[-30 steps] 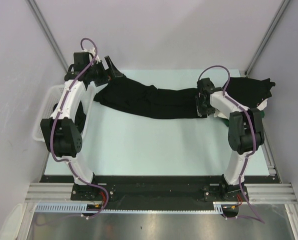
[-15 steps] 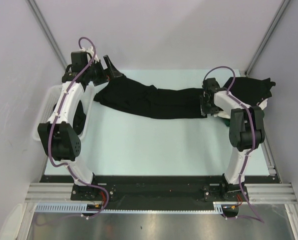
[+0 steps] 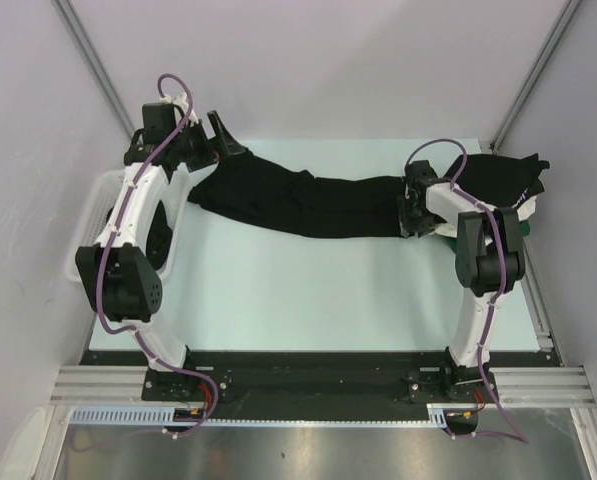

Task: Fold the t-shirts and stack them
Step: Rotate the tshirt 90 degrees

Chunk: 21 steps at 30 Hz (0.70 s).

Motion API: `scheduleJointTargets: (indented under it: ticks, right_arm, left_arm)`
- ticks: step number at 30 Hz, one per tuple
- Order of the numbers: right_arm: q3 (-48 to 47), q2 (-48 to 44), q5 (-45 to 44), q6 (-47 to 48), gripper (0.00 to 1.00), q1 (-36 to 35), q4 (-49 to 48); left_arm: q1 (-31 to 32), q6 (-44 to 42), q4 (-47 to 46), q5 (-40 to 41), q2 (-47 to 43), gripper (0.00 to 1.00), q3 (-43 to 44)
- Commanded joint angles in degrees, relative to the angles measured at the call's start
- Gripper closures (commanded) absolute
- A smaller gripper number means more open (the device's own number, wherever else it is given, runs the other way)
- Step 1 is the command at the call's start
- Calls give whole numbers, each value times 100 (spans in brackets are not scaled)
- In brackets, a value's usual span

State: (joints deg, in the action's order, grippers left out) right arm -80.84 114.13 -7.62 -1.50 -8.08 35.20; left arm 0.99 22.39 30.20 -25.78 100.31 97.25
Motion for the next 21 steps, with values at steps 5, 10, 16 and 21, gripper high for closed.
scheduleJointTargets:
  ticks: [5, 10, 16, 21]
  right_arm:
    - [-301, 154, 146, -17, 58, 43, -128]
    - [-415, 136, 182, 0, 57, 17, -171]
    - [-617, 443, 164, 0, 59, 87, -75]
    - [-723, 575, 173, 18, 62, 113, -66]
  left_arm:
    - [32, -112, -110, -146, -144, 1, 127]
    - [41, -112, -128, -147, -135, 0, 136]
    - [41, -103, -111, -164, -108, 0, 145]
    - [41, -147, -93, -120, -108, 1, 145]
